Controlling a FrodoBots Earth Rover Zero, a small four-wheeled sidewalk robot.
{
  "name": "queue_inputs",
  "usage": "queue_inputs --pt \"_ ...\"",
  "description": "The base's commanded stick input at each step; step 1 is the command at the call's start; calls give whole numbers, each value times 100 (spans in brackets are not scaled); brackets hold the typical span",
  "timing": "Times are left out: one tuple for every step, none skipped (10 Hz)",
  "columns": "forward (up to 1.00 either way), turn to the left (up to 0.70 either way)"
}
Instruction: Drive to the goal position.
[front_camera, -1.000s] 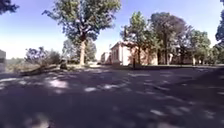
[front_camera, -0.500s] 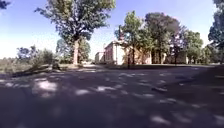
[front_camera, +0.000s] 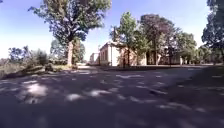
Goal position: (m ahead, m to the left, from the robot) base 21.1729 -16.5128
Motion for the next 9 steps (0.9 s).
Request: queue_inputs --pt "45 -27" --pt "45 -27" --pt "45 -27" --pt "45 -27" --pt "45 -27" --pt "45 -27" --pt "45 -27" --pt "45 -27" --pt "45 -27"
